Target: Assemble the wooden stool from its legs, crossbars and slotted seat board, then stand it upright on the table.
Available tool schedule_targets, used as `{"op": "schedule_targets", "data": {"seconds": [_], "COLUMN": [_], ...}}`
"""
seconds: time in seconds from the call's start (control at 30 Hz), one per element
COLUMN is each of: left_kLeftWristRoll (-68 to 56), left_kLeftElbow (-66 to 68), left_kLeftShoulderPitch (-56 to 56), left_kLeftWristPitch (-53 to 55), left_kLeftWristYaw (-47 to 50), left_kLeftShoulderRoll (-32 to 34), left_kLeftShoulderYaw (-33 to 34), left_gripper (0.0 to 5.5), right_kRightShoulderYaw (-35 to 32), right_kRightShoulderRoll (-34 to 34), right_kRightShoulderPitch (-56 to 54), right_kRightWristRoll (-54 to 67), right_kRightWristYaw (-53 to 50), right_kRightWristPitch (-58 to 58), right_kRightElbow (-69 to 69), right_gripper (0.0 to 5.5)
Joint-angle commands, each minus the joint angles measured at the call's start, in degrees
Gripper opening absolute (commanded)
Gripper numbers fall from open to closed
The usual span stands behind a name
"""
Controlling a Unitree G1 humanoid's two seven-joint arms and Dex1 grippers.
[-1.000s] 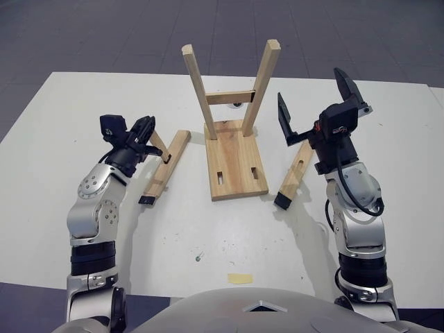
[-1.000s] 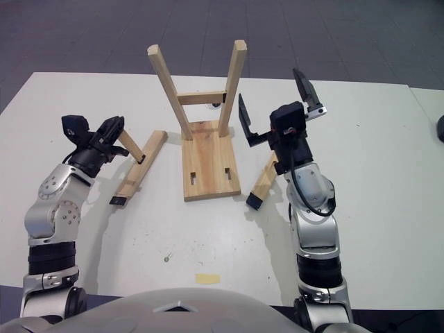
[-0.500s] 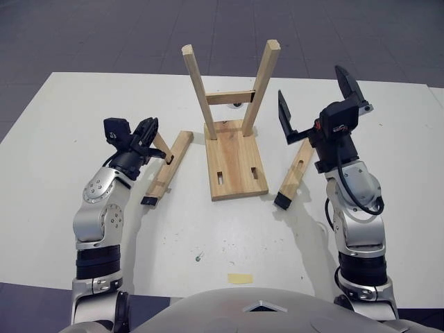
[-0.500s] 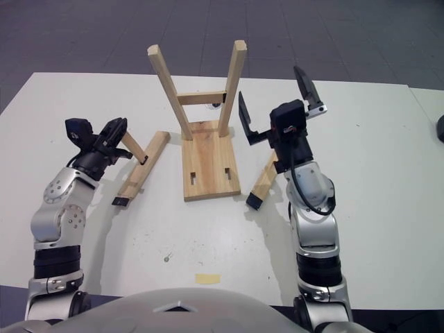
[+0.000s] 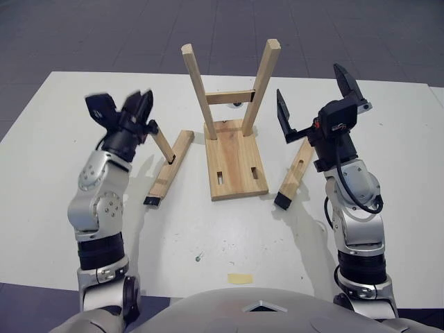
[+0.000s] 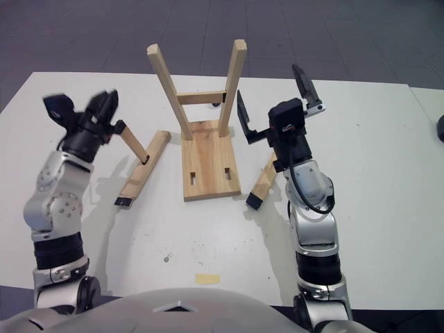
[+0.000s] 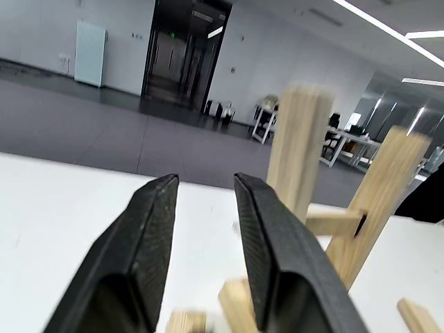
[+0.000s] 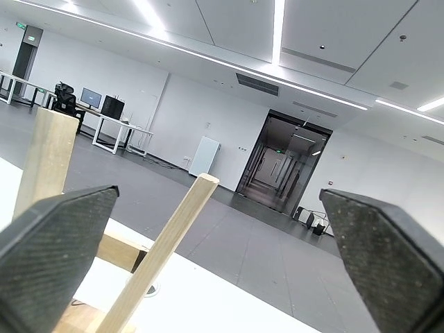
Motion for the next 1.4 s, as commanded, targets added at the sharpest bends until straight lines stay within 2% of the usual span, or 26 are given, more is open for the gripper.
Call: {"op": "schedule_targets", "data": {"seconds": [0.03, 0.37, 0.53, 0.67, 0.9, 1.13, 1.4], "left_kLeftWristRoll": [-0.44, 1.95, 3.6, 7.94, 10.78, 9.96, 8.21], "left_kLeftElbow": [0.26, 11.13, 14.88, 24.66, 30.52, 24.64, 14.13], "left_kLeftShoulderPitch": [-3.6, -14.03, -10.25, -7.16, -5.44, -6.77, -11.36], "left_kLeftWristPitch": [2.55, -1.87, -3.44, -7.43, -10.62, -9.74, -2.83], "left_kLeftWristYaw": [0.53, -4.28, -6.71, -8.82, -9.42, -8.14, -4.17], "left_kLeftShoulderRoll": [2.18, 4.78, 2.58, -0.25, 0.85, 0.63, 2.46], "left_kLeftShoulderYaw": [0.74, 0.64, -2.07, -5.84, -4.84, -4.38, -2.36], "left_gripper": [2.28, 3.85, 4.76, 5.36, 5.36, 5.36, 5.36], "right_kRightShoulderYaw": [0.35, 1.05, 1.05, 1.5, 1.32, 1.9, 2.44], "right_kRightShoulderRoll": [0.26, 1.08, 1.43, 1.87, 2.13, 2.72, 3.45], "right_kRightShoulderPitch": [-0.14, -0.55, -0.46, -0.12, 0.49, 0.2, 1.17], "right_kRightWristRoll": [-0.5, -1.26, -1.44, -1.63, -1.28, -1.73, -2.37], "right_kRightWristYaw": [-0.19, -0.33, -0.42, -0.61, -0.47, -0.65, -1.43], "right_kRightWristPitch": [-0.15, -0.14, 0.27, 0.7, 1.29, 1.07, 1.18], "right_kRightElbow": [0.28, -0.03, -0.5, -0.76, -1.05, -0.58, -1.06], "right_gripper": [5.4, 5.4, 5.4, 5.4, 5.4, 5.4, 5.4]}}
